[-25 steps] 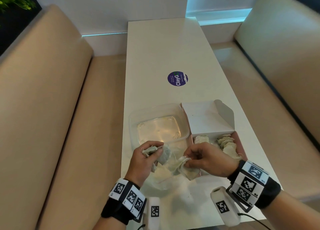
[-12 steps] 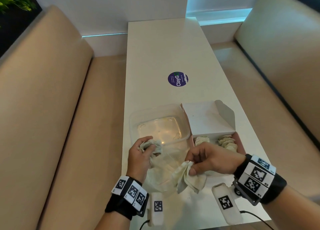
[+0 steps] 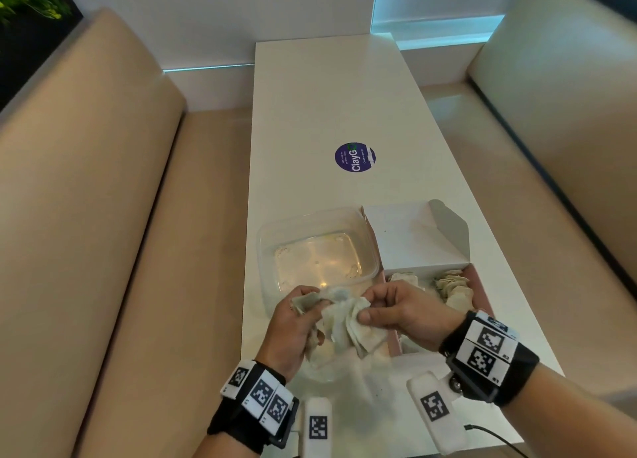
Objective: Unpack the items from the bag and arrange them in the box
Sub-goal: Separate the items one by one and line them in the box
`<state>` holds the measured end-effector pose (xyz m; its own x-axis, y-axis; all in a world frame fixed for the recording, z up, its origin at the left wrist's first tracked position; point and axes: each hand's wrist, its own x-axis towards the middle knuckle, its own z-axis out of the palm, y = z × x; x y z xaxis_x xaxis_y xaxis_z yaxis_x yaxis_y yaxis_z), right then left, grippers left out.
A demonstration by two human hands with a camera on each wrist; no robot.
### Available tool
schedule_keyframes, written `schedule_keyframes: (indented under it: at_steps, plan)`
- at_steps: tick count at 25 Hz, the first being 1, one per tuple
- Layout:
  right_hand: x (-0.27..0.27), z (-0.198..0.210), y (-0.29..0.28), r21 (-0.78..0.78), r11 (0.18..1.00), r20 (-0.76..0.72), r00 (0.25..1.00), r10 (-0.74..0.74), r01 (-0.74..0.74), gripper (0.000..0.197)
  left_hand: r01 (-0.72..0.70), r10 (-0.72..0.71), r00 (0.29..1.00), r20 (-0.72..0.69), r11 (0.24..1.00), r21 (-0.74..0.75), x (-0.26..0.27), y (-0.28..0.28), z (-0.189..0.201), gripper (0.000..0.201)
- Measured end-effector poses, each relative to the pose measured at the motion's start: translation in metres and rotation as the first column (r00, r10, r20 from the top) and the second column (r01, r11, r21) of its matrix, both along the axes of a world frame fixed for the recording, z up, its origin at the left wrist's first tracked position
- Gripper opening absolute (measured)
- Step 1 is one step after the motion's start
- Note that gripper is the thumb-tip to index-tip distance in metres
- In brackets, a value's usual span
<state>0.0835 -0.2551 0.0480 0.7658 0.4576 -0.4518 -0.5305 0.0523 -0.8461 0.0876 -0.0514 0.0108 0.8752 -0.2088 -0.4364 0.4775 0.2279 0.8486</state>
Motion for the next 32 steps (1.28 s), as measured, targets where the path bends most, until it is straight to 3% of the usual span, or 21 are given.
schedule_keyframes:
  at_steps: [4, 8, 12, 15, 19, 22, 24, 29, 32]
  plan:
    - [0.0, -0.019, 0.004, -0.083, 0.974, -0.077, 0.974, -0.215, 0.208, 0.053, 0.086, -0.084, 0.993, 0.083, 0.996, -0.019, -0.003, -0.006, 0.008, 0.015]
    - [-0.004, -0.021, 0.005, -0.068, 0.968, -0.112, 0.963, -0.247, 0.24, 0.059, 0.127, -0.124, 0.989, 0.086, 0.992, -0.021, -0.004, -0.005, 0.01, 0.02]
    - [-0.005, -0.02, 0.004, -0.054, 0.982, -0.129, 0.974, -0.186, 0.181, 0.036, 0.152, -0.15, 0.985, 0.084, 0.988, -0.022, -0.005, -0.006, 0.012, 0.024]
    - [-0.005, -0.015, 0.002, -0.088, 0.981, -0.088, 0.979, -0.183, 0.175, 0.012, 0.087, -0.091, 0.995, -0.039, 0.992, -0.089, -0.005, -0.005, 0.015, 0.031]
    - [-0.004, -0.006, -0.004, -0.051, 0.981, -0.072, 0.979, -0.191, 0.188, 0.021, -0.101, 0.037, 0.97, -0.242, 0.961, -0.257, -0.001, 0.002, 0.015, 0.031]
    - [-0.004, 0.003, -0.01, -0.005, 0.977, -0.051, 0.976, -0.212, 0.212, 0.007, -0.237, 0.132, 0.939, -0.318, 0.918, -0.318, 0.001, 0.005, 0.011, 0.028]
    - [-0.004, 0.004, -0.013, 0.008, 0.977, -0.043, 0.976, -0.211, 0.212, 0.009, -0.291, 0.154, 0.919, -0.364, 0.887, -0.359, 0.002, 0.007, 0.01, 0.026]
    - [-0.005, 0.0, -0.01, -0.04, 0.983, -0.022, 0.984, -0.179, 0.178, 0.014, -0.243, 0.112, 0.935, -0.336, 0.893, -0.379, 0.001, 0.006, 0.011, 0.029]
    - [-0.003, 0.0, -0.01, -0.042, 0.981, -0.028, 0.982, -0.188, 0.187, 0.028, -0.185, 0.069, 0.953, -0.295, 0.904, -0.384, 0.001, 0.004, 0.01, 0.019]
